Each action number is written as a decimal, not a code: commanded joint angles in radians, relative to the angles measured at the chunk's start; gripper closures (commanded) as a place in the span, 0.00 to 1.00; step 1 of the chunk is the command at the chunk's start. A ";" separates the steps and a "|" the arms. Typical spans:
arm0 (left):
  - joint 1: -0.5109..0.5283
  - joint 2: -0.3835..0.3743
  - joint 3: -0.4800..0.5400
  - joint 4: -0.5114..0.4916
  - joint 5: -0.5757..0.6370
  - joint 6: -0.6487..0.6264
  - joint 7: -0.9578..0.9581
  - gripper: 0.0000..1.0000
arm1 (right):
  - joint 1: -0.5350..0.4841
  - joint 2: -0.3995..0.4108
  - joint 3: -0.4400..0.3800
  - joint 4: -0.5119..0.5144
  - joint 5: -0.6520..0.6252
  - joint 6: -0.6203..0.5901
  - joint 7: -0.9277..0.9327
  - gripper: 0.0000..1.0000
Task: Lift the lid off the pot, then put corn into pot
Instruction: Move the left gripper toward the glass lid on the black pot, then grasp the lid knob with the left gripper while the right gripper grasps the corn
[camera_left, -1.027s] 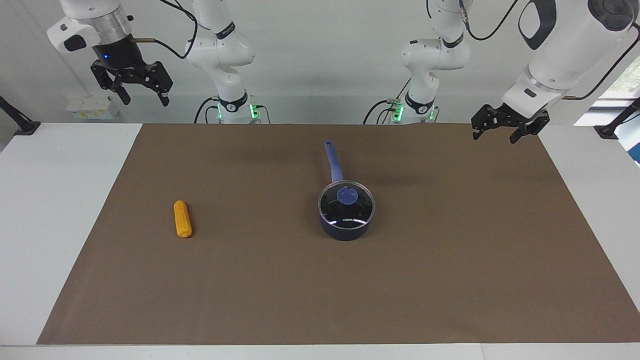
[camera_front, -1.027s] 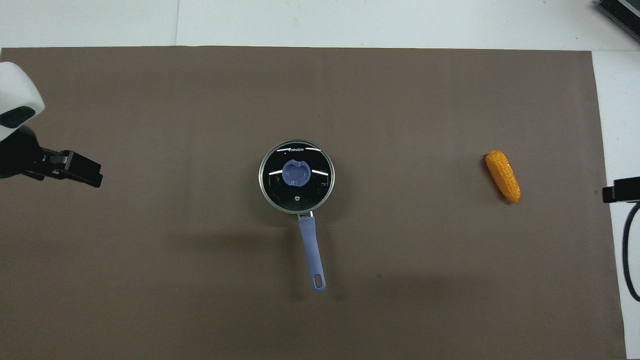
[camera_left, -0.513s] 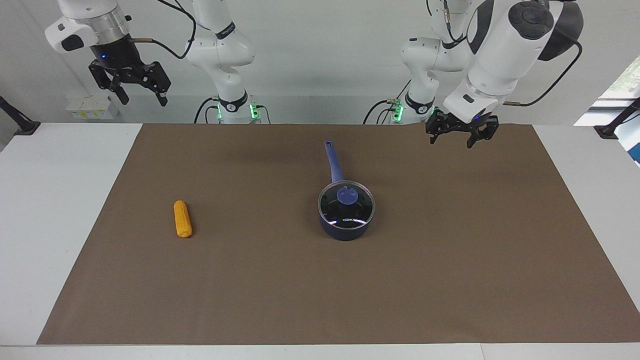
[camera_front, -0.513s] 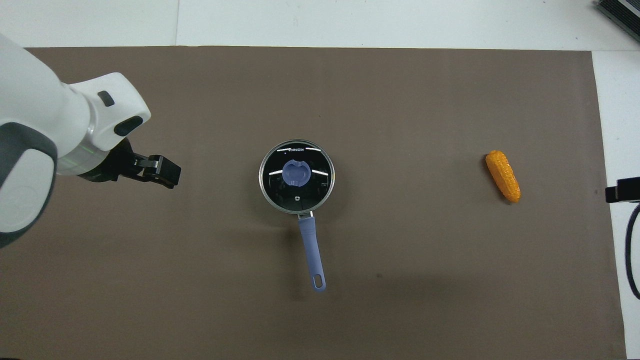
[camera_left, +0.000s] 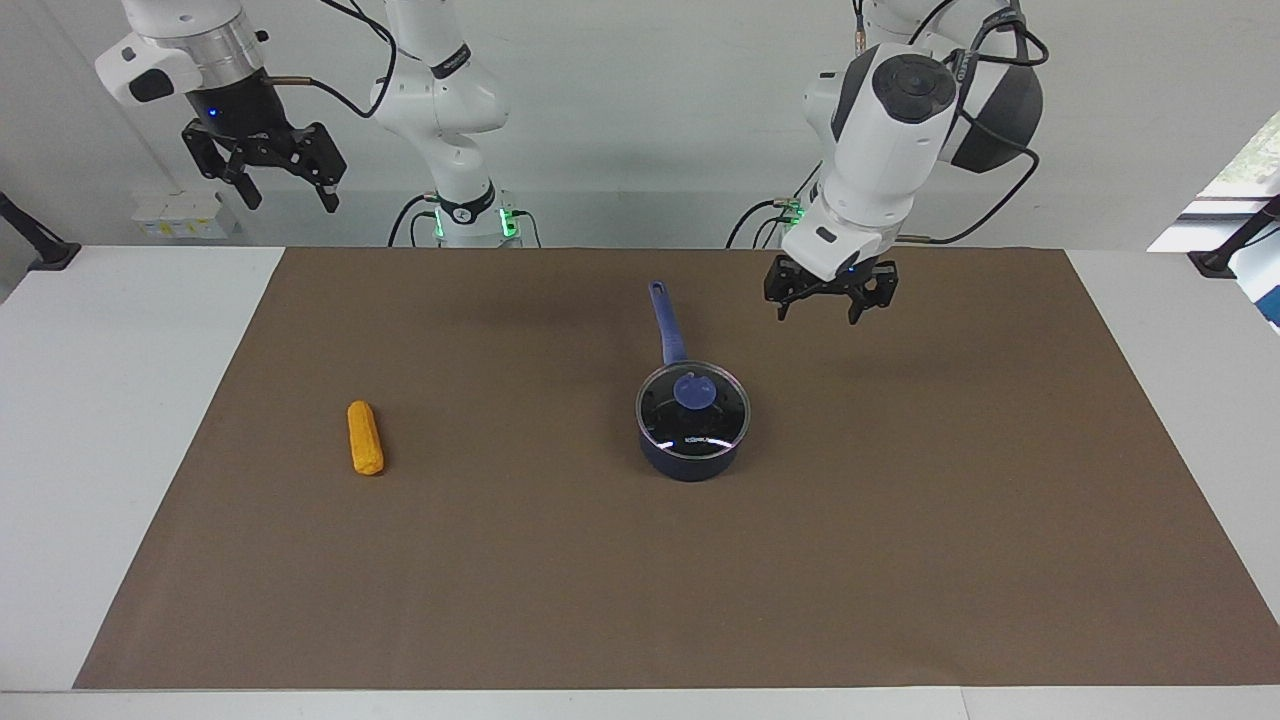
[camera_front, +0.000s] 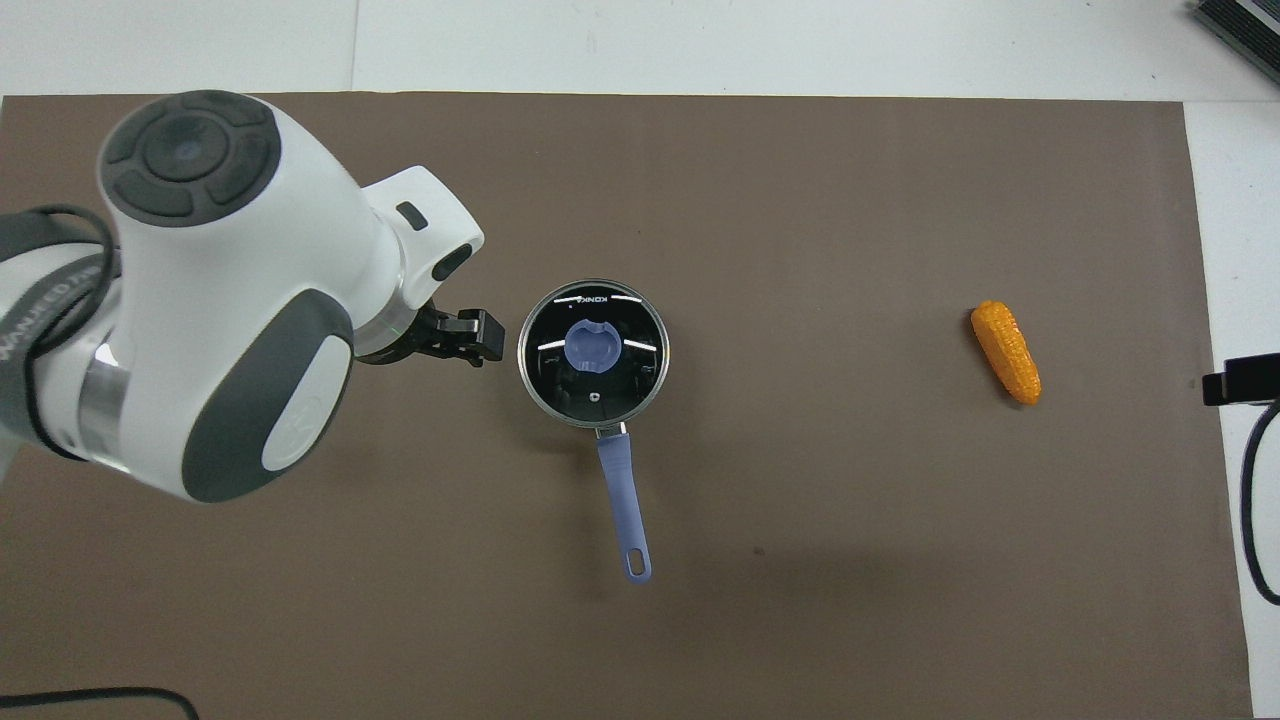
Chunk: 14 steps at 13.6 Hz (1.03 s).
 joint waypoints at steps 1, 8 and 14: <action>-0.069 0.061 0.017 0.002 0.004 0.063 -0.074 0.00 | -0.011 -0.005 0.021 -0.002 0.010 0.005 -0.002 0.00; -0.162 0.184 0.017 0.011 0.000 0.275 -0.260 0.00 | -0.025 0.030 0.029 -0.169 0.001 0.223 -0.174 0.00; -0.184 0.218 0.017 -0.002 0.006 0.341 -0.260 0.00 | -0.034 0.283 0.029 -0.218 0.012 0.524 -0.335 0.00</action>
